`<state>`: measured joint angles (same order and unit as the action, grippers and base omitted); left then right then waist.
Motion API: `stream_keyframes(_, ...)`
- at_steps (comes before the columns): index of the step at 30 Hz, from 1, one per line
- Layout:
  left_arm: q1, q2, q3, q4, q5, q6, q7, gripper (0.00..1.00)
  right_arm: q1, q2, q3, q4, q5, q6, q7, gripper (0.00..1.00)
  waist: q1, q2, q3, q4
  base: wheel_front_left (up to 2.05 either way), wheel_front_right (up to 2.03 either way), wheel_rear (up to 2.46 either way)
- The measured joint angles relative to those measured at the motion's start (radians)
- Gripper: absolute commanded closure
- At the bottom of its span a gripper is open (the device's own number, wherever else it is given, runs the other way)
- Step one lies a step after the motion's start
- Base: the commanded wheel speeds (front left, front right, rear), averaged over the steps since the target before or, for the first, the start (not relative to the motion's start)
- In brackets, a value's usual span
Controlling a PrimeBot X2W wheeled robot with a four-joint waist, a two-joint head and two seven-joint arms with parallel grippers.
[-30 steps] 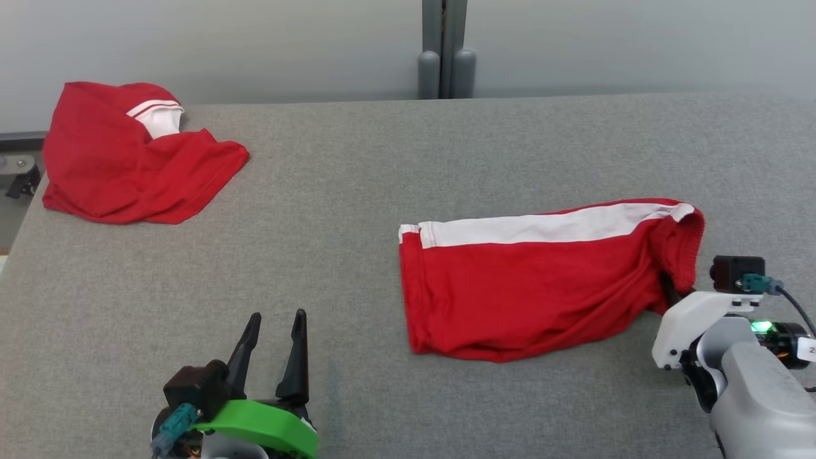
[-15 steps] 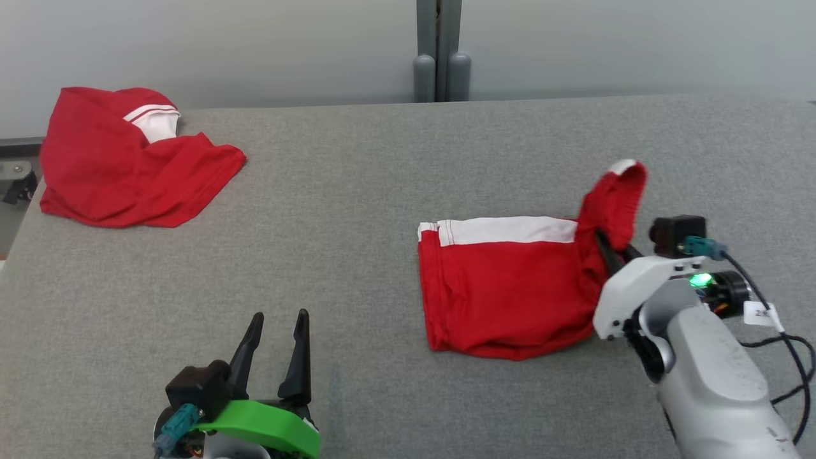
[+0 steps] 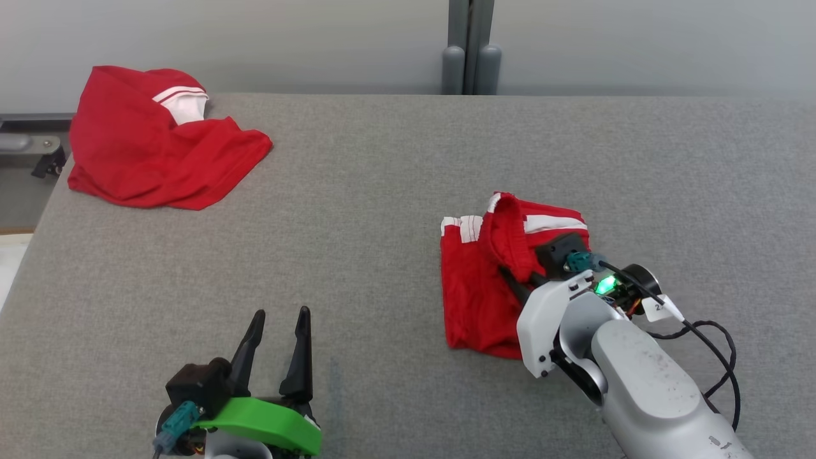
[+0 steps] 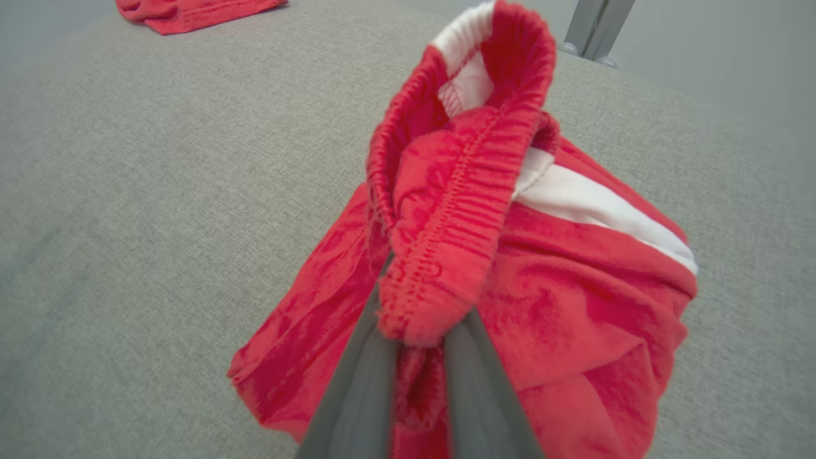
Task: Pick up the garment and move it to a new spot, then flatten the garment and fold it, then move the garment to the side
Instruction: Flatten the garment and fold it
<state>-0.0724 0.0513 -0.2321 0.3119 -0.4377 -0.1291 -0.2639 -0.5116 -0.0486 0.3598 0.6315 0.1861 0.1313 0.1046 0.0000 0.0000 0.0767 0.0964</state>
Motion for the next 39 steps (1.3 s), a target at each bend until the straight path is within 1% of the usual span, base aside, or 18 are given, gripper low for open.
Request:
stream_keyframes(2, 0.000, 0.000, 0.000, 0.000, 0.000, 0.000, 0.000, 0.00, 0.000, 0.000, 0.010, 0.003, 0.001, 0.000, 0.000, 1.00, 0.0000, 0.0000, 0.004, 0.005, 0.00, 0.00, 0.00)
stream_keyframes(3, -0.001, 0.000, 0.000, 0.000, 0.000, 0.000, 0.000, 0.00, 0.000, 0.000, 0.016, 0.004, 0.000, 0.000, -0.001, 0.76, 0.0000, 0.0000, 0.006, 0.006, 0.00, 0.00, 0.00)
stream_keyframes(4, -0.001, 0.000, 0.000, 0.000, 0.000, 0.000, 0.000, 0.00, 0.000, 0.000, 0.023, 0.003, 0.001, 0.000, -0.004, 0.63, 0.0000, 0.0000, 0.008, 0.007, 0.00, 0.00, 0.00)
stream_keyframes(5, -0.001, 0.000, 0.002, 0.000, 0.000, 0.000, 0.000, 0.00, -0.001, 0.000, 0.033, -0.001, 0.009, 0.000, -0.012, 0.00, 0.0000, 0.0000, 0.010, 0.007, 0.00, 0.00, 0.00)
stream_keyframes(9, -0.002, 0.000, 0.003, 0.002, -0.005, 0.000, 0.000, 0.00, -0.002, 0.000, 0.090, -0.026, 0.036, 0.000, -0.030, 0.00, 0.0000, 0.0000, 0.014, 0.001, 0.00, 0.00, 0.00)
stream_keyframes(13, -0.009, -0.001, 0.006, -0.002, -0.005, 0.000, 0.000, 0.00, -0.002, 0.000, 0.119, -0.061, 0.057, 0.000, -0.050, 0.00, 0.0000, 0.0000, 0.017, -0.013, 0.00, 0.00, 0.00)
stream_keyframes(16, -0.013, -0.001, 0.005, -0.005, -0.001, 0.000, 0.000, 0.00, -0.002, 0.000, 0.114, -0.084, 0.061, 0.000, -0.073, 0.00, 0.0000, 0.0000, 0.018, -0.025, 0.00, 0.00, 0.00)
stream_keyframes(18, -0.018, -0.001, 0.003, -0.007, 0.003, 0.000, 0.000, 0.00, -0.002, 0.000, 0.093, -0.099, 0.056, 0.000, -0.098, 0.00, 0.0000, 0.0000, 0.017, -0.033, 0.00, 0.00, 0.00)
stream_keyframes(22, -0.025, -0.001, 0.001, -0.011, 0.011, 0.000, 0.000, 0.00, 0.008, 0.000, 0.018, -0.122, 0.020, 0.000, -0.168, 0.00, 0.0000, 0.0000, 0.008, -0.045, 0.00, 0.00, 0.00)
stream_keyframes(27, -0.027, -0.001, 0.010, -0.010, 0.017, 0.000, 0.000, 0.00, 0.058, 0.000, -0.119, -0.127, -0.025, 0.000, -0.257, 0.00, 0.0000, 0.0000, -0.017, -0.057, 0.00, 0.00, 0.00)
stream_keyframes(29, -0.026, -0.001, 0.012, -0.010, 0.018, 0.000, 0.000, 0.00, 0.079, 0.000, -0.169, -0.125, -0.047, 0.000, -0.283, 0.00, 0.0000, 0.0000, -0.027, -0.062, 0.00, 0.00, 0.00)
stream_keyframes(34, -0.009, -0.002, 0.032, -0.002, 0.032, 0.000, 0.000, 0.00, 0.146, 0.000, -0.281, -0.131, -0.054, 0.000, -0.330, 0.00, 0.0000, 0.0000, -0.055, -0.072, 0.00, 0.00, 0.00)
stream_keyframes(37, 0.009, -0.002, 0.049, 0.004, 0.039, -0.001, 0.000, 0.00, 0.191, -0.001, -0.323, -0.134, -0.049, 0.000, -0.348, 0.00, 0.0000, 0.0000, -0.069, -0.076, 0.00, 0.00, 0.00)
stream_keyframes(39, 0.021, -0.002, 0.065, 0.006, 0.039, -0.001, 0.000, 0.00, 0.218, -0.001, -0.333, -0.135, -0.038, 0.000, -0.353, 0.00, 0.0000, 0.0000, -0.075, -0.079, 0.00, 0.00, 0.00)
